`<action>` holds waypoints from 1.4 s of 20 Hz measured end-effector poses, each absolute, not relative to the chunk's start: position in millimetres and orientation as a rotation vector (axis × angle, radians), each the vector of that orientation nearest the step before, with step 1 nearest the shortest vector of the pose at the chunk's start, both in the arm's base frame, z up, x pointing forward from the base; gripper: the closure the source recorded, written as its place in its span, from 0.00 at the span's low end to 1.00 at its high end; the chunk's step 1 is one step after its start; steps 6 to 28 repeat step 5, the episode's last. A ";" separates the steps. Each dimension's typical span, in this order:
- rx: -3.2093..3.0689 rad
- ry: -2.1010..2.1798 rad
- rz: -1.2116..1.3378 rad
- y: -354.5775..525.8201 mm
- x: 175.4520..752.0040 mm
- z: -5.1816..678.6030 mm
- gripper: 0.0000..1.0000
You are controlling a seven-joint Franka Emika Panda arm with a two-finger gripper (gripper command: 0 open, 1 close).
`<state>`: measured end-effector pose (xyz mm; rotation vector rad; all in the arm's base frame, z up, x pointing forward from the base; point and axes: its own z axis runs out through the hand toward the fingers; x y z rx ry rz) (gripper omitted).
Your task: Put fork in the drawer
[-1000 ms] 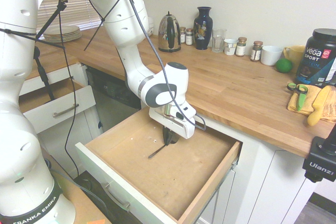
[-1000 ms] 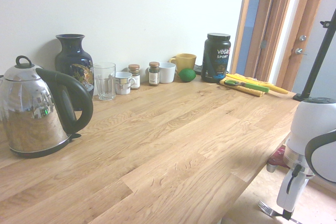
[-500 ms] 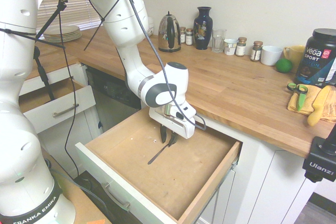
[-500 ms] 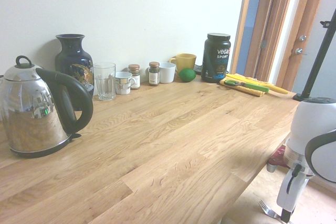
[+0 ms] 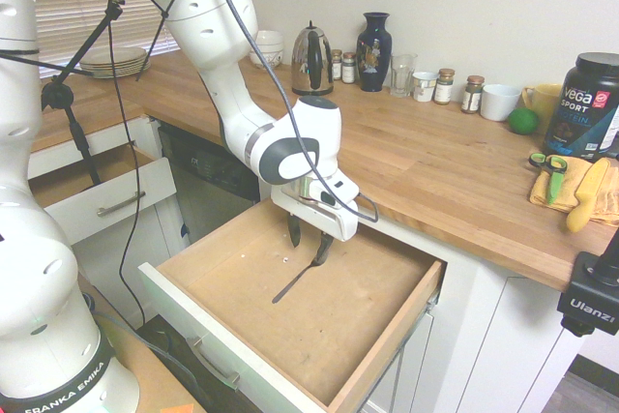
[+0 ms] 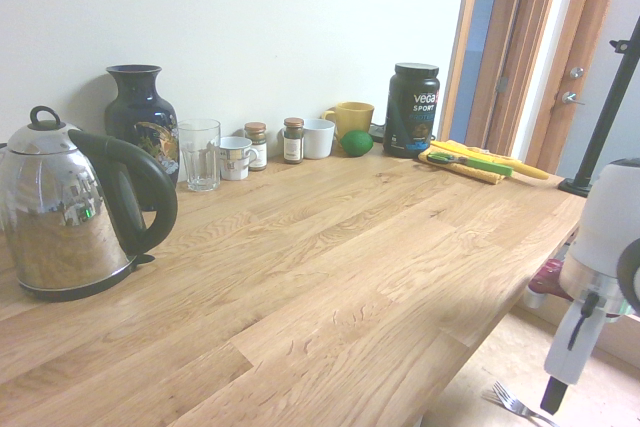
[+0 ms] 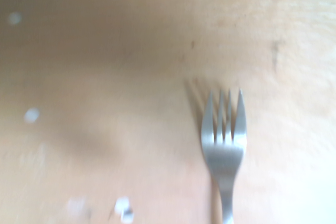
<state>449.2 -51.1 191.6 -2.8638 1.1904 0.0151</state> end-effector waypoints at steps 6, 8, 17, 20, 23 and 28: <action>-2.875 1.179 -0.033 -47.9 425.6 215.1 0.00; -2.875 1.179 -0.033 -47.9 425.6 215.1 0.00; -2.875 1.179 -0.033 -47.9 425.6 215.1 0.00; -2.875 1.179 -0.033 -47.9 425.6 215.1 0.00; -2.875 1.179 -0.033 -47.9 425.6 215.1 0.00; -2.875 1.179 -0.033 -47.9 425.6 215.1 0.00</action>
